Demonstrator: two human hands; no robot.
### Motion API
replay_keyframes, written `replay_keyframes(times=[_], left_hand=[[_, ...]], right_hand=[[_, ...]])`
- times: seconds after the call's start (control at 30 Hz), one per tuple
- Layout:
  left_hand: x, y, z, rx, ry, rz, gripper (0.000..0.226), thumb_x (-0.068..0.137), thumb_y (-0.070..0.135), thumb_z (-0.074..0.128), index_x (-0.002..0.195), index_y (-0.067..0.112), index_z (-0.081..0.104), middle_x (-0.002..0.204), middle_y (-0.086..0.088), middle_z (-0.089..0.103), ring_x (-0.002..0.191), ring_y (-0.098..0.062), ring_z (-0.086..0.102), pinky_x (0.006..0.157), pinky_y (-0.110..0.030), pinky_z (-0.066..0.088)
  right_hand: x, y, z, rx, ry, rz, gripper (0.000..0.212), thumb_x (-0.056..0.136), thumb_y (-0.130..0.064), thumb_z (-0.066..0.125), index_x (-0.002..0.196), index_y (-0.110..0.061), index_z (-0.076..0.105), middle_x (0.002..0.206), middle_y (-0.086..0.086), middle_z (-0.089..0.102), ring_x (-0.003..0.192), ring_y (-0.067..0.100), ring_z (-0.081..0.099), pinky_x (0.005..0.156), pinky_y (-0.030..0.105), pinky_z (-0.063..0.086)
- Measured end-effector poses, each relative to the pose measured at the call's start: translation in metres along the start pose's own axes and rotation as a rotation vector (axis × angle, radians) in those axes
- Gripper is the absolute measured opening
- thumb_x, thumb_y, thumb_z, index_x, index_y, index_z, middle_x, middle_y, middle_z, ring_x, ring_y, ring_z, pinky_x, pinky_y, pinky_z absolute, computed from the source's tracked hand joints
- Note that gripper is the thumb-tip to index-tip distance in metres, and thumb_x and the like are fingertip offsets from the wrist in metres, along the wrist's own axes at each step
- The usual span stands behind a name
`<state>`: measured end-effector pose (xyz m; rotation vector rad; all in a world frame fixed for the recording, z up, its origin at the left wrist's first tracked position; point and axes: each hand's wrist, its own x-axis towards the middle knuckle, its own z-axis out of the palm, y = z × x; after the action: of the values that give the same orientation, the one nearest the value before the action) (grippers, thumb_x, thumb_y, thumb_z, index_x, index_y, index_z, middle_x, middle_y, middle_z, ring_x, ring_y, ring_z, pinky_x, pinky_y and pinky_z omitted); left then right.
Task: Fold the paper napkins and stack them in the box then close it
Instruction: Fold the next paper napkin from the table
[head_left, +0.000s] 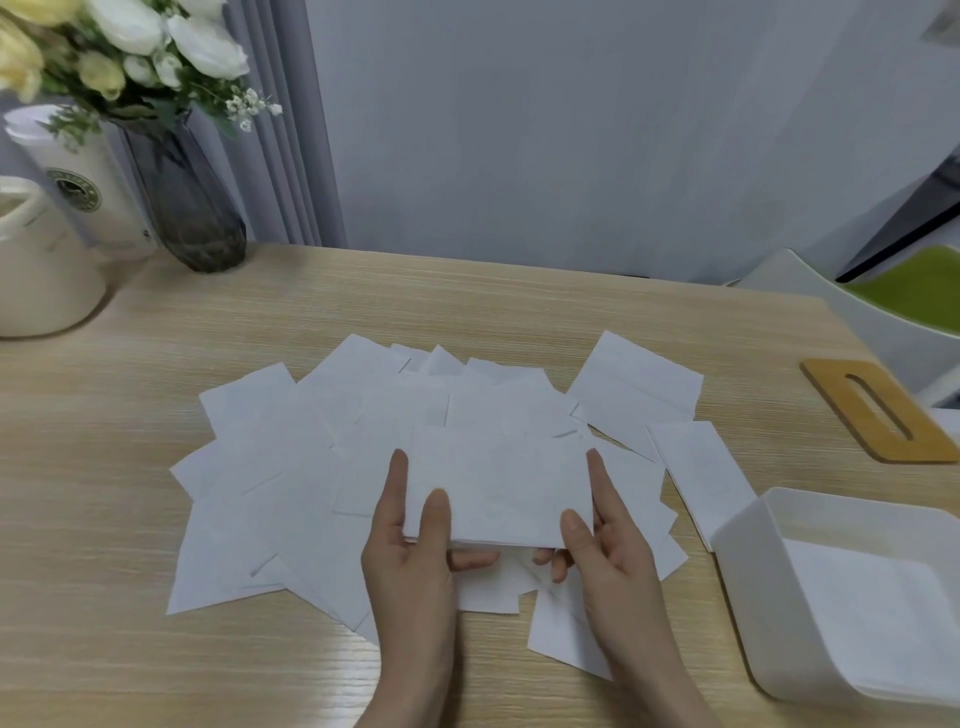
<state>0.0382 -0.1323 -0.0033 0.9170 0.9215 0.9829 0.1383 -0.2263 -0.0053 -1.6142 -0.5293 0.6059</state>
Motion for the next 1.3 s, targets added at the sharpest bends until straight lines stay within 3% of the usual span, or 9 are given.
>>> replay_keyframes(times=[0.3,0.5,0.67,0.8,0.93,1.0,1.1,1.17,1.3], left_hand=[[-0.001,0.008,0.002,0.173,-0.230,0.017,0.051,0.092,0.007,0.062,0.122,0.049,0.059,0.121,0.046,0.052,0.043,-0.024,0.061,0.057,-0.015,0.049],[-0.017,0.010,0.018,0.145,-0.279,-0.015,0.046,0.093,0.006,0.061,0.118,0.044,0.063,0.115,0.042,0.057,0.043,-0.020,0.059,0.060,-0.011,0.049],[-0.033,0.010,0.034,0.171,-0.378,0.012,0.044,0.089,0.008,0.066,0.116,0.043,0.066,0.114,0.024,0.065,0.071,-0.022,0.062,0.055,-0.010,0.048],[-0.046,0.005,0.056,0.266,-0.489,0.038,0.041,0.088,0.009,0.067,0.112,0.042,0.069,0.092,0.017,0.064,0.085,-0.022,0.056,0.054,-0.017,0.050],[-0.067,-0.005,0.080,0.415,-0.614,0.097,0.038,0.088,0.017,0.067,0.107,0.050,0.067,0.093,0.027,0.063,0.076,-0.002,0.058,0.069,-0.013,0.048],[-0.078,-0.010,0.093,0.464,-0.660,0.141,0.037,0.088,0.020,0.067,0.108,0.051,0.066,0.102,0.032,0.061,0.089,0.006,0.057,0.075,-0.005,0.042],[-0.093,-0.018,0.113,0.477,-0.682,0.191,0.033,0.086,0.027,0.069,0.105,0.054,0.065,0.108,0.032,0.058,0.110,0.012,0.049,0.089,-0.006,0.039],[-0.102,-0.023,0.124,0.533,-0.698,0.240,0.032,0.079,0.036,0.063,0.103,0.056,0.063,0.112,0.040,0.051,0.118,0.012,0.044,0.105,-0.024,0.037],[-0.114,-0.038,0.138,0.618,-0.706,0.329,0.032,0.078,0.040,0.057,0.105,0.056,0.058,0.118,0.058,0.032,0.124,0.028,0.018,0.115,-0.046,0.027]], right_hand=[[-0.006,-0.019,-0.023,-0.032,0.044,-0.087,0.058,0.094,-0.011,0.055,0.128,-0.056,0.048,0.118,-0.021,0.062,0.057,0.006,0.055,0.063,0.010,0.046],[-0.016,-0.034,-0.043,0.007,0.089,-0.118,0.034,0.090,-0.004,0.060,0.107,-0.033,0.069,0.106,-0.019,0.068,0.075,-0.003,0.060,0.065,0.010,0.047],[-0.026,-0.046,-0.071,-0.031,0.201,-0.166,0.029,0.089,-0.006,0.061,0.104,-0.030,0.069,0.102,-0.022,0.069,0.088,-0.006,0.063,0.066,0.005,0.047],[-0.033,-0.053,-0.106,-0.090,0.313,-0.185,0.029,0.088,-0.011,0.065,0.102,-0.035,0.070,0.097,-0.023,0.070,0.067,-0.005,0.060,0.061,0.004,0.044],[-0.044,-0.053,-0.149,-0.149,0.418,-0.202,0.026,0.086,-0.011,0.067,0.096,-0.034,0.072,0.083,-0.027,0.066,0.052,-0.006,0.049,0.052,0.001,0.036],[-0.050,-0.052,-0.169,-0.159,0.464,-0.203,0.026,0.085,-0.011,0.068,0.093,-0.035,0.072,0.079,-0.024,0.065,0.058,-0.007,0.052,0.055,0.001,0.038],[-0.055,-0.047,-0.194,-0.210,0.526,-0.160,0.024,0.083,-0.015,0.070,0.089,-0.038,0.072,0.081,-0.016,0.064,0.063,-0.003,0.051,0.059,0.008,0.041],[-0.058,-0.045,-0.206,-0.308,0.593,-0.132,0.026,0.081,-0.019,0.072,0.084,-0.044,0.070,0.093,-0.013,0.062,0.073,-0.003,0.050,0.073,0.017,0.040],[-0.061,-0.049,-0.220,-0.524,0.666,-0.149,0.030,0.079,-0.021,0.073,0.079,-0.049,0.064,0.096,-0.044,0.055,0.104,-0.006,0.044,0.104,0.050,0.032]])
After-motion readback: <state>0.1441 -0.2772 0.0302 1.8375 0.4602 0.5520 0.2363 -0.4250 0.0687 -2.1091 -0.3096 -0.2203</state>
